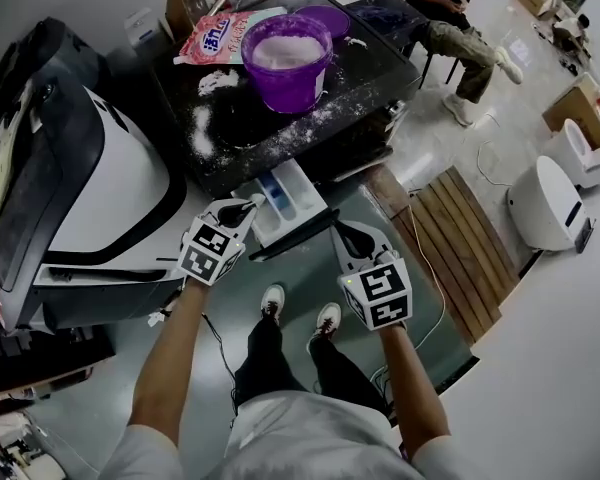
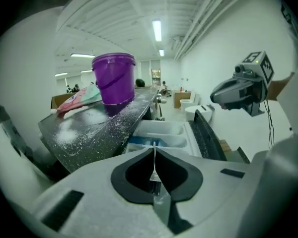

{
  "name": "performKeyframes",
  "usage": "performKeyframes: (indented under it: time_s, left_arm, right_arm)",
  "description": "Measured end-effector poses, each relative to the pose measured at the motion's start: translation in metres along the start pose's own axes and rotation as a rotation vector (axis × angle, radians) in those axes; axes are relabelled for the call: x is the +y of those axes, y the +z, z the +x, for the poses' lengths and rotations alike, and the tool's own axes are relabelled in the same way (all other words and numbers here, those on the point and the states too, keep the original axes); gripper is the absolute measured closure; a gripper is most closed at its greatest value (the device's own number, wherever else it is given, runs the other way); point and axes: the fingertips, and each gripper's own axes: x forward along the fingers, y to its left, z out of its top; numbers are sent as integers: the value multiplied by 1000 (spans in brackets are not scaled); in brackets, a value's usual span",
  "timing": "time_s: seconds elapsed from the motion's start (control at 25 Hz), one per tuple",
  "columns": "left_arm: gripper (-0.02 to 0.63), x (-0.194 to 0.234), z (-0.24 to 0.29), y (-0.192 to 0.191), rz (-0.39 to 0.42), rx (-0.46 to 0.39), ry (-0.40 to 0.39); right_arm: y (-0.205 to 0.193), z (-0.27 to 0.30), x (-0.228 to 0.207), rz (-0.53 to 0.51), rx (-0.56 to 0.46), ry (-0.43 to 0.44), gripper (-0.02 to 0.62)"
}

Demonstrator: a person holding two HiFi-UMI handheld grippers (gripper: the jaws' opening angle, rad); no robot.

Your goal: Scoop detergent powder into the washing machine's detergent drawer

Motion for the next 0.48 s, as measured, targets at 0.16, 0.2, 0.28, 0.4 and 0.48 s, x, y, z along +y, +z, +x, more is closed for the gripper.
performKeyframes:
  time_s: [0.16,0.2,0.28,0.4,0.48]
  left_arm:
    - [592,-4,5,-5,175,72,32]
    - [592,-6,5,-6,211,86,38]
    - [592,-8,6,-8,287,108,55]
    - [592,-13,7,-9,427,141,88]
    - [592,-16,7,-9,539,160,114]
  right_arm:
    - [-6,-2,-3,9,8,-3,589]
    - [-7,-3,-3,11,9,-4,589]
    - [-9,-4,-5,11,10,-7,589]
    - [-11,-6,-6,7,13,-8,589]
    - [-12,-7,-4,4,16,-7,589]
